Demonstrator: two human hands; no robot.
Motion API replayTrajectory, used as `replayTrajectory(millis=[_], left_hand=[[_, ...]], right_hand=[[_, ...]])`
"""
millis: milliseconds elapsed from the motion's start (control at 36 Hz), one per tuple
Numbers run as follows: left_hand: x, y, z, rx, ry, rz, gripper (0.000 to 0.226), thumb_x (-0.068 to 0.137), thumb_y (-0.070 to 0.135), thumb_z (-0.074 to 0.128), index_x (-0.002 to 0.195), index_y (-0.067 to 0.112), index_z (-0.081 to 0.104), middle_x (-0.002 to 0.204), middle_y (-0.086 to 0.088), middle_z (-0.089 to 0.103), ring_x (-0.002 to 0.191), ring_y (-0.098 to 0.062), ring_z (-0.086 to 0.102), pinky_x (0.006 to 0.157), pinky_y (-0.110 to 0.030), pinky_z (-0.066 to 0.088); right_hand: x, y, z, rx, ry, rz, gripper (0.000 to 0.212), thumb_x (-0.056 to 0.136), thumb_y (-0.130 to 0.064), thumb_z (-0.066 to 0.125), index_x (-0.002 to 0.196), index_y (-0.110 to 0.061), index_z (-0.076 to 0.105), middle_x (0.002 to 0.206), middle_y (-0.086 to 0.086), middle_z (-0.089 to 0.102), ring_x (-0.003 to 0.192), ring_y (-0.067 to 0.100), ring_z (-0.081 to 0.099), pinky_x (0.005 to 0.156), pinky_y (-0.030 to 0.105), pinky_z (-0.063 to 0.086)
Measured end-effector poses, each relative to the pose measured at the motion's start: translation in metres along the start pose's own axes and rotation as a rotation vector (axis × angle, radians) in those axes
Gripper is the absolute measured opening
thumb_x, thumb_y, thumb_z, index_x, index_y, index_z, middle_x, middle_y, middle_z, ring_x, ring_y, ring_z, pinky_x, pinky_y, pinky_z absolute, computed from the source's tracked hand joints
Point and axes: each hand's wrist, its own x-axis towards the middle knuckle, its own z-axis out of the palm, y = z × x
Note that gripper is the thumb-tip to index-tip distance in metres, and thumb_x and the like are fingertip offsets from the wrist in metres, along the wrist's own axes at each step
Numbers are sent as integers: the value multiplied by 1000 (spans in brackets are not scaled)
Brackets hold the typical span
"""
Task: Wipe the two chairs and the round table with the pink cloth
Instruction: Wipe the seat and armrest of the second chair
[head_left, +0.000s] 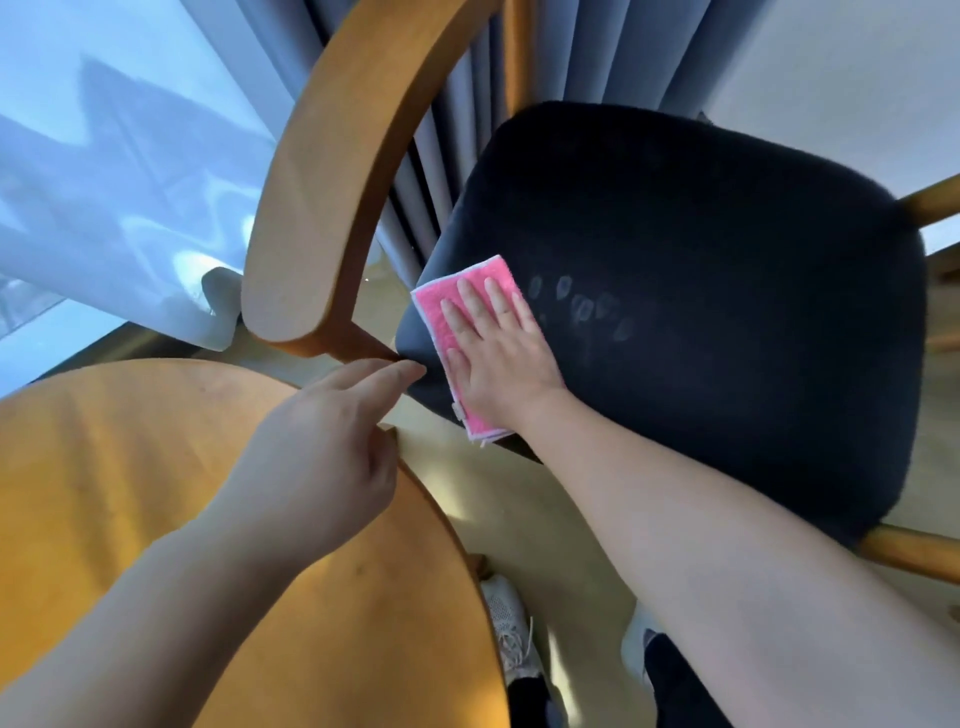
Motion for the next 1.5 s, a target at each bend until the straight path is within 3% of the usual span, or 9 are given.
replayTrajectory(millis=[306, 472, 639, 722, 778, 833, 1111, 1333, 1500], left_hand=[[14, 12, 3, -52, 18, 21, 58, 77, -6, 51, 130, 17, 56, 108, 2, 62, 81, -9, 49, 63, -14, 34], [9, 21, 0, -51, 37, 33, 58, 81, -2, 47, 135, 18, 51, 117, 2, 60, 106, -19, 56, 76, -22, 45], [-5, 35, -11, -84, 12, -14, 58, 85, 1, 42, 139, 22, 45, 126, 5, 56, 117, -16, 52, 84, -24, 45], [-19, 45, -23, -106, 12, -44, 56, 88, 2, 42, 140, 23, 43, 128, 5, 54, 119, -14, 50, 87, -21, 45], [-28, 54, -35, -119, 5, -66, 55, 89, 2, 43, 140, 24, 43, 129, 6, 54, 119, -13, 50, 87, -19, 44], [-38, 66, -49, -119, -2, -82, 54, 89, 3, 43, 139, 24, 44, 129, 5, 55, 118, -14, 51, 87, -20, 44], [-91, 168, -152, -156, 132, -110, 26, 94, 26, 50, 119, 25, 58, 103, 9, 61, 89, -4, 56, 69, -8, 42], [-118, 244, -198, -428, 126, -181, 30, 90, 33, 61, 120, 30, 57, 109, 15, 60, 95, 0, 56, 82, -18, 48], [-122, 273, -211, -552, 215, -233, 22, 90, 21, 60, 111, 26, 63, 96, 16, 61, 86, 0, 57, 69, -11, 42]], right_hand=[[-56, 97, 1, 39, -34, 383, 60, 102, -40, 8, 155, -18, -8, 164, 3, -11, 150, 22, -15, 121, 38, -12], [-96, 126, 8, 73, -83, 535, 60, 101, -42, 7, 155, -20, -8, 163, 0, -13, 150, 20, -15, 122, 38, -9], [-134, 143, -11, 111, -138, 596, 52, 104, -28, 25, 154, -14, 20, 163, 5, 12, 150, 25, 10, 118, 40, 17], [-144, 143, -42, 109, -180, 565, 39, 95, -3, 36, 129, -15, 49, 134, 7, 50, 122, 31, 45, 97, 41, 40], [-149, 137, -72, 154, -208, 574, 38, 95, -4, 35, 120, -28, 48, 113, -1, 56, 98, 33, 53, 80, 36, 39], [-152, 128, -103, 218, -167, 598, 18, 98, -12, 39, 110, -13, 51, 94, 5, 58, 87, 34, 55, 74, 34, 34], [-212, 68, -276, 878, 89, 303, 34, 103, -37, 34, 83, -17, 52, 82, 2, 61, 80, 21, 59, 67, 37, 46], [-268, 42, -381, 1105, 151, 30, 16, 104, -34, 39, 106, -28, 54, 89, -6, 61, 78, 7, 60, 70, 27, 52], [-273, 55, -413, 1078, 151, -96, 25, 104, -24, 41, 126, -32, 47, 103, -19, 58, 94, -11, 56, 74, 12, 46]])
